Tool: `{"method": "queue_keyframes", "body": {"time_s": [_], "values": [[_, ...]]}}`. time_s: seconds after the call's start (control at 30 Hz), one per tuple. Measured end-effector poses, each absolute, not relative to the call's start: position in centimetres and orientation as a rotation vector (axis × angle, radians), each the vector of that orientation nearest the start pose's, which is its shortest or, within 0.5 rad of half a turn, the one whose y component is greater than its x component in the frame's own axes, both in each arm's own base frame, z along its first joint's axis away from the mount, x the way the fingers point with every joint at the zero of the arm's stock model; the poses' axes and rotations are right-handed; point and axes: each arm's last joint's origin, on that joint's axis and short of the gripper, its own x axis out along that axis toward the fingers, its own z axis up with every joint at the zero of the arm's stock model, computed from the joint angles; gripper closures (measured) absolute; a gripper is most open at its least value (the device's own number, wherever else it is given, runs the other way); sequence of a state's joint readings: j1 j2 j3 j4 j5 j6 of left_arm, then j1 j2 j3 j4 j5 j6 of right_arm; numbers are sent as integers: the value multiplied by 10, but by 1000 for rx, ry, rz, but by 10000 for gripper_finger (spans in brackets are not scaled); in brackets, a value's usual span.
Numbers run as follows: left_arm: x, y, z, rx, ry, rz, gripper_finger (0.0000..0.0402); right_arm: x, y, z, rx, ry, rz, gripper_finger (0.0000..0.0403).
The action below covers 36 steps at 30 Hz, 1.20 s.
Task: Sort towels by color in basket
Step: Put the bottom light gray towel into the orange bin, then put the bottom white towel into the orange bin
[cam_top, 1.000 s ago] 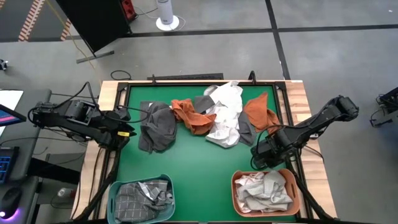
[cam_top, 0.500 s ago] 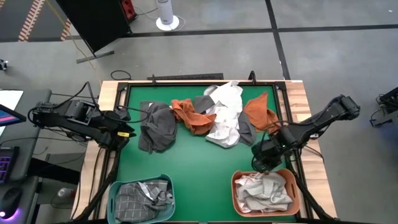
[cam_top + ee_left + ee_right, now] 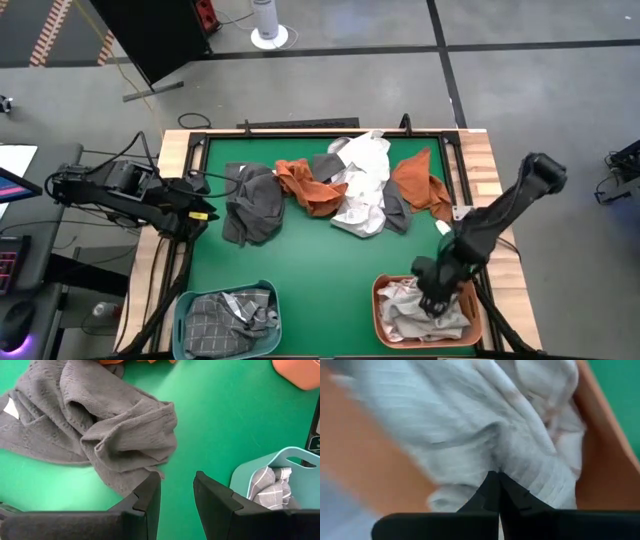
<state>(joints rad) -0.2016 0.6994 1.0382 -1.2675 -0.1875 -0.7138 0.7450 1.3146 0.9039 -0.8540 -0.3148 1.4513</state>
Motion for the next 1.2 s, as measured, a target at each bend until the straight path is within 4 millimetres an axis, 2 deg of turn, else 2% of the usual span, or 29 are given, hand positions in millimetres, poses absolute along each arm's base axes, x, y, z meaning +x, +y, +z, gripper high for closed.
{"method": "queue_keyframes", "body": {"time_s": [0.2, 0.33, 0.53, 0.8, 0.9, 1.03, 1.2], "values": [[86, -11, 335, -473, 856, 326, 291, 165, 187, 189, 797, 1719, -356, 366], [86, -11, 335, -473, 856, 326, 291, 168, 196, 184, 820, 1732, -333, 344], [86, -11, 335, -473, 856, 326, 291, 171, 192, 197, 857, 1693, -293, 287], [86, -11, 335, -465, 856, 322, 291, 168, 172, 225, 1003, 1632, -308, 163], [86, -11, 335, -458, 857, 319, 291, 163, 162, 235, 1025, 1624, -322, 128], [86, -11, 335, -458, 858, 319, 291, 154, 145, 248, 1064, 1598, -364, 105], [86, -11, 335, -463, 857, 322, 291, 154, 120, 259, 1055, 1361, -465, 101]]}}
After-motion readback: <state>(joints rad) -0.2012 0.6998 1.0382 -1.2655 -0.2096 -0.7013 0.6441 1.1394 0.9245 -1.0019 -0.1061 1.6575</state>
